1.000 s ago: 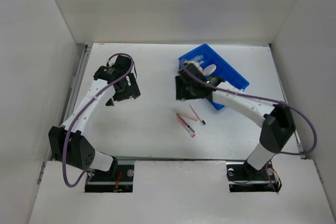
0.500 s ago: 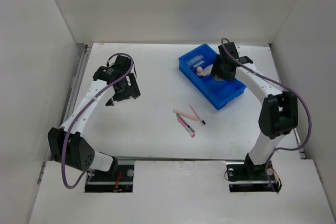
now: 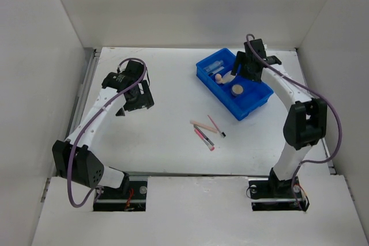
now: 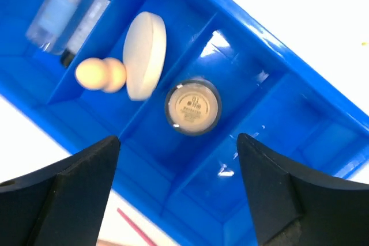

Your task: Organize the makeup

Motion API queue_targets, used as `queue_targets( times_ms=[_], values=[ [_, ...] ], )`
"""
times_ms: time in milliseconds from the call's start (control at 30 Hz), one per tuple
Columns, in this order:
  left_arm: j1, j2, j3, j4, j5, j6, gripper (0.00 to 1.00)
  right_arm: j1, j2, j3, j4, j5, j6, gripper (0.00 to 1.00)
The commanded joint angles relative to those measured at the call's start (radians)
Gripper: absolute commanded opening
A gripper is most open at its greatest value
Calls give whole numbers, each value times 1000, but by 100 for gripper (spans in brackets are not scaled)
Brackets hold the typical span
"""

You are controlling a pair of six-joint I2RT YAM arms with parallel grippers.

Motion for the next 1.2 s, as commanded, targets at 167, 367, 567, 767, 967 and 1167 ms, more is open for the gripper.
queue_targets(
  times_ms=[167,367,567,767,967,1167],
  values=[
    [2,-1,70,-30,-12,10,96,117,-347,-234,52,-37,-27,40],
    [2,9,79,-30,-12,10,96,465,-375,-447,94,-104,60,40],
    [2,9,70,-30,-12,10,96,640,-249,-510,167,-123,120,59],
    [2,-10,52,-30,0,10,96,671,-137,-499,201,-123,120,54],
    [2,-20,43,-30,0,10,96,681,-67,-469,201,-114,100,44],
    [2,-29,34,-30,-9,10,96,691,-35,-460,192,-81,100,33]
  ],
)
